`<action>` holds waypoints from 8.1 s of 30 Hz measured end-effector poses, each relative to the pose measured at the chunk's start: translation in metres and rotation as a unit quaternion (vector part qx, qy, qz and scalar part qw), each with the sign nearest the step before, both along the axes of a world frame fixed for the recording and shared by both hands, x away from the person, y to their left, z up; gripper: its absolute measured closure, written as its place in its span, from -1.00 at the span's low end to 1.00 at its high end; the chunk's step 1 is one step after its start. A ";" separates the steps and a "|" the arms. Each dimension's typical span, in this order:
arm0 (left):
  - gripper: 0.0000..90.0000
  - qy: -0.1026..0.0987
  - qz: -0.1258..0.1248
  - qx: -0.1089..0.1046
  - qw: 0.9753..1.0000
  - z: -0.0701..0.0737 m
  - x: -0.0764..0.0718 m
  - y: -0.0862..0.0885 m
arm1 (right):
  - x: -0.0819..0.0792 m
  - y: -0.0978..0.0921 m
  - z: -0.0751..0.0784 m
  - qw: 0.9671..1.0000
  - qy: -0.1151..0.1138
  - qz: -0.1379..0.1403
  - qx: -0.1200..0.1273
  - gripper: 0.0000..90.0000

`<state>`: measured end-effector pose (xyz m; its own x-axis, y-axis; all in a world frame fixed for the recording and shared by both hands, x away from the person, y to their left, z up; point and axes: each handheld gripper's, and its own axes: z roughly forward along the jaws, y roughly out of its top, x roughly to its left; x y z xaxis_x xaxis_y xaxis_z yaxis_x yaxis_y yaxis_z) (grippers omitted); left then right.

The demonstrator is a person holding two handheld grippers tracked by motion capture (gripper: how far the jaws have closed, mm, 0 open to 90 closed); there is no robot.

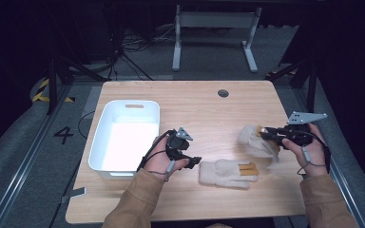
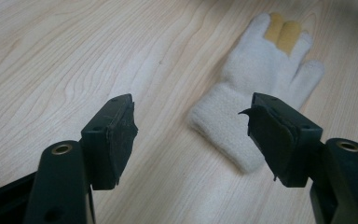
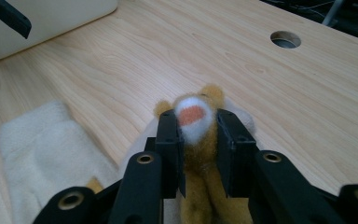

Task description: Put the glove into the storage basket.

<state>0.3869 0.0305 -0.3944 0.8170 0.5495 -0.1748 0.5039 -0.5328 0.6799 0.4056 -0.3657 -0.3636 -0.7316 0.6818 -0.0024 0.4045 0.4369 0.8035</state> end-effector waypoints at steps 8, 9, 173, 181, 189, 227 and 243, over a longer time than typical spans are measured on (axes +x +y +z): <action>-0.27 -0.001 0.000 0.000 1.000 0.001 0.001 0.002 | -0.005 0.010 0.005 0.999 0.000 0.032 0.009 0.61; -0.27 -0.001 0.000 -0.001 1.000 0.001 0.001 0.002 | -0.006 0.011 0.006 0.999 -0.002 0.037 0.008 0.61; -0.58 -0.057 -0.060 -0.057 0.995 -0.010 0.002 -0.038 | -0.010 -0.012 -0.039 0.994 0.028 -0.105 0.012 -0.26; -0.58 -0.052 -0.089 -0.086 0.991 -0.026 -0.005 -0.043 | -0.009 -0.014 -0.041 0.994 0.027 -0.102 0.012 -0.26; -0.58 -0.045 -0.123 -0.072 0.989 -0.034 -0.008 -0.051 | -0.008 -0.013 -0.040 0.995 0.030 -0.094 0.011 -0.27; -0.65 -0.065 -0.203 0.002 0.977 -0.073 -0.006 -0.088 | -0.018 -0.021 -0.043 0.994 0.032 -0.104 0.004 -0.27; -0.31 -0.070 -0.203 0.019 0.977 -0.073 -0.007 -0.091 | -0.018 -0.022 -0.045 0.993 0.032 -0.115 -0.002 -0.22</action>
